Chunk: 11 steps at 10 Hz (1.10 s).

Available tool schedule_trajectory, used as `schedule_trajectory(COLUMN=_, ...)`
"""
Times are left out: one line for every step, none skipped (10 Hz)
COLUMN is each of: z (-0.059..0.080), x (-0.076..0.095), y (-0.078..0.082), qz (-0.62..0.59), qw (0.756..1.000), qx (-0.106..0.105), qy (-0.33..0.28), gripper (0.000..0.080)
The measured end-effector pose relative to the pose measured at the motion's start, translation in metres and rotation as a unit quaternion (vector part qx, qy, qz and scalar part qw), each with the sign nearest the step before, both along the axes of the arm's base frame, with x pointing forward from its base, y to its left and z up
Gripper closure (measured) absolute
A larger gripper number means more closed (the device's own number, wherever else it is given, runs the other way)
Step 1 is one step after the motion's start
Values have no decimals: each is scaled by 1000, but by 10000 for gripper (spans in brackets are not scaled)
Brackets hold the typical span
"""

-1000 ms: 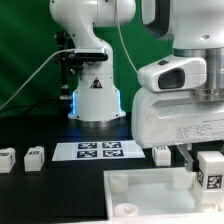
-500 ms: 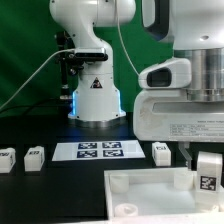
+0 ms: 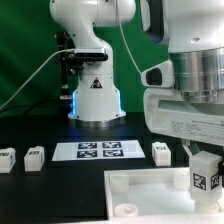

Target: Assemble one leg

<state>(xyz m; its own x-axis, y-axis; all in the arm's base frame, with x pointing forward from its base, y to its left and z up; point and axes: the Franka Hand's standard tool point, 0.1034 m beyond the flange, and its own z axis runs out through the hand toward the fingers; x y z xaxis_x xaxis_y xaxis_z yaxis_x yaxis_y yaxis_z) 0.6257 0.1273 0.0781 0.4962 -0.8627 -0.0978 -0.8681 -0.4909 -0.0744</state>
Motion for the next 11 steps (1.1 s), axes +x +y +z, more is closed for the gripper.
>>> schedule_trajectory(z=0, x=0, y=1, qz=-44, qw=999, qx=3, qy=6, gripper=508)
schedule_trajectory(z=0, x=0, y=1, qz=-63, qw=998, qx=4, qy=8, gripper=508)
schedule_trajectory(z=-1, x=1, y=3, qz=-151, qw=988, qx=13, qy=15, gripper=508)
schedule_trajectory(z=-1, x=3, y=8, qz=-239, qw=971, qx=22, qy=16, gripper=508)
schedule_trajectory(z=-2, x=5, y=11, qz=-319, qw=947, qx=41, qy=3, gripper=508)
schedule_trajectory(z=-2, x=4, y=11, qz=-305, qw=952, qx=39, qy=2, gripper=508)
schedule_trajectory(z=-2, x=4, y=11, qz=-293, qw=955, qx=38, qy=1, gripper=508)
schedule_trajectory(z=-2, x=4, y=11, qz=-277, qw=960, qx=37, qy=-1, gripper=508)
schedule_trajectory(z=-2, x=4, y=12, qz=-276, qw=961, qx=37, qy=-1, gripper=336)
schedule_trajectory(z=-2, x=3, y=11, qz=-198, qw=980, qx=31, qy=-11, gripper=336)
schedule_trajectory(z=-2, x=3, y=10, qz=-116, qw=993, qx=26, qy=-20, gripper=194)
